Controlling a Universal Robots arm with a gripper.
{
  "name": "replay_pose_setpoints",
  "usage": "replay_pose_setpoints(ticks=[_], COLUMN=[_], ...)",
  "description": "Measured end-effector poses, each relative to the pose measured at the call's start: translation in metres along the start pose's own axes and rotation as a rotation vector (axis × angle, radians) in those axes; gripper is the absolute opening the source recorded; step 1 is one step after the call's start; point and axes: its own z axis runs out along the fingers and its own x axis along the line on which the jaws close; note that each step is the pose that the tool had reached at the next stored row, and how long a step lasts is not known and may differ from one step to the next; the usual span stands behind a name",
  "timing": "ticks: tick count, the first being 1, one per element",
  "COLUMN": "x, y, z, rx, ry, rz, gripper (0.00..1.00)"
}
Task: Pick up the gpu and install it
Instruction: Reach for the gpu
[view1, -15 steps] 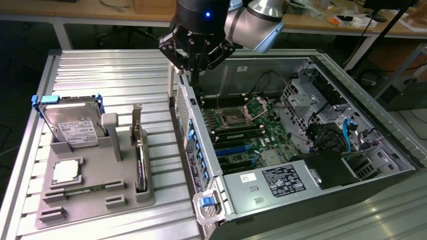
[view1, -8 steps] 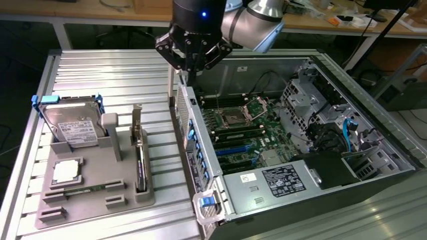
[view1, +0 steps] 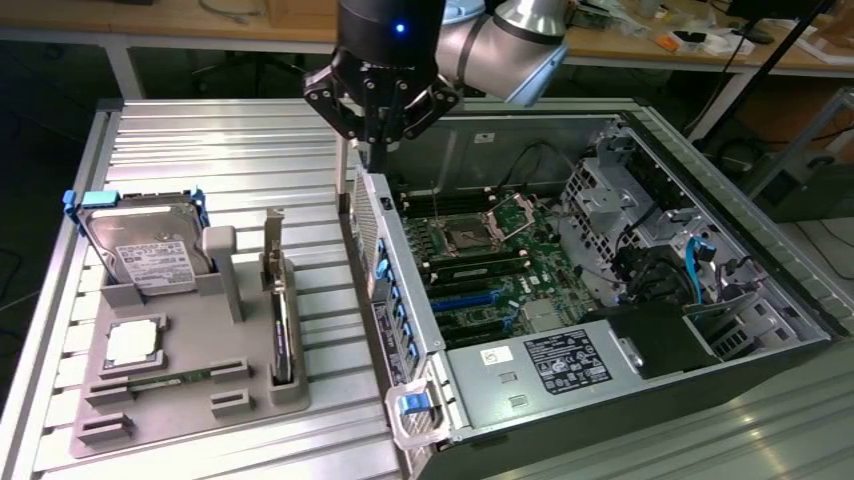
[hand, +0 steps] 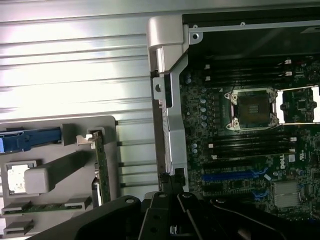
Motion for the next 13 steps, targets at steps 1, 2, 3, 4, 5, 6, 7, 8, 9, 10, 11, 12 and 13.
replay_pose_setpoints(ticks=[1,2,3,4,5,6,7,8,9,10,11,12,13], x=[0.0008,0.0015,0.0023,0.003,0.0038,0.0046,0.0054,0.0061,0.0068,0.0076,0.0085,0.0092,0.01], y=[-0.0001,-0.0001,-0.0002,-0.0002,-0.0003,-0.0004,-0.0004,-0.0005,-0.0005,-0.0006,-0.0006,-0.0007,-0.0007], z=[0.0,-0.0001,-0.0001,-0.0001,-0.0001,-0.0001,-0.0001,-0.0002,-0.0002,-0.0002,-0.0002,-0.0002,-0.0003], rx=[0.0,0.0,0.0,-0.0001,0.0,-0.0001,-0.0001,0.0,0.0,0.0,-0.0001,0.0,0.0], ry=[0.0,0.0001,0.0,0.0,0.0,0.0,0.0,0.0,0.0,0.0,0.0,0.0,0.0], rz=[0.0,0.0,0.0,0.0,0.0,0.0,0.0,0.0,0.0,0.0,0.0,0.0,0.0], gripper=[0.11,0.11,0.11,0.11,0.11,0.11,0.11,0.11,0.11,0.11,0.11,0.11,0.11])
